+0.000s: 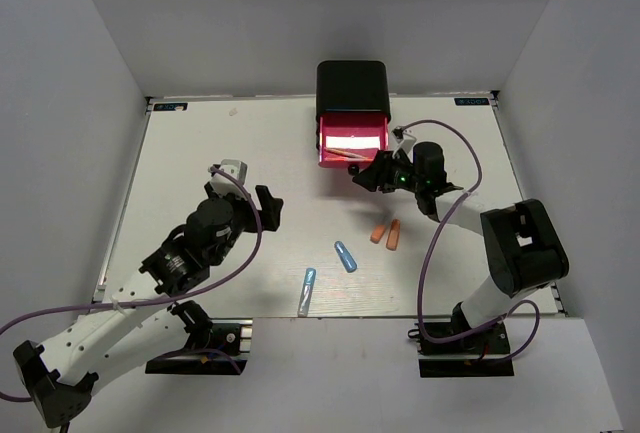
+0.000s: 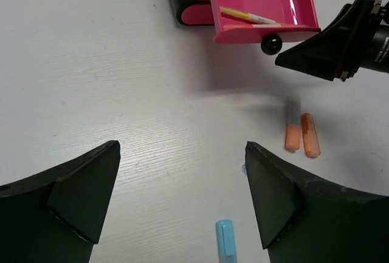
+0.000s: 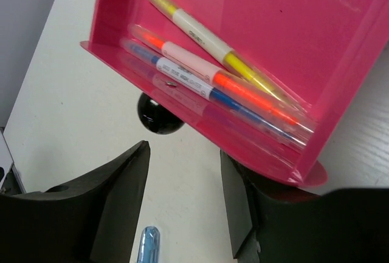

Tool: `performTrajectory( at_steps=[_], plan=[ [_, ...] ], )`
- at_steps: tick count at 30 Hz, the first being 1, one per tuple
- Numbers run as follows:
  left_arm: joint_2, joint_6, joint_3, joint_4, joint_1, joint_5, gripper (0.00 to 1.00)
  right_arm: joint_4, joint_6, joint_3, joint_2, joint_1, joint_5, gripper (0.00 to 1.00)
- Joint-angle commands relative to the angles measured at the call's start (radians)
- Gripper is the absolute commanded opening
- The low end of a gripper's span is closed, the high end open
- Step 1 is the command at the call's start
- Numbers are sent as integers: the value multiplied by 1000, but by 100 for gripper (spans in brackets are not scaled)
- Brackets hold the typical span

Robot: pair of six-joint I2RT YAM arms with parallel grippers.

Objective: Sort the stationery into containers
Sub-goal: Close the drawer

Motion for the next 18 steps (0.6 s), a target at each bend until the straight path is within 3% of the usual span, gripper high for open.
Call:
performTrajectory(
  at_steps=[1,8,18],
  plan=[
    [-14,-15,-7,-21,-4,-24,93,125,-13,64,6,6,13,55],
    [-4,-15,-27,-1,-4,-24,93,174,-22,70,-4,4,39,55],
    [28,-15,-18,19,-4,-15,93,187,105,70,37,7,98,57]
  ],
)
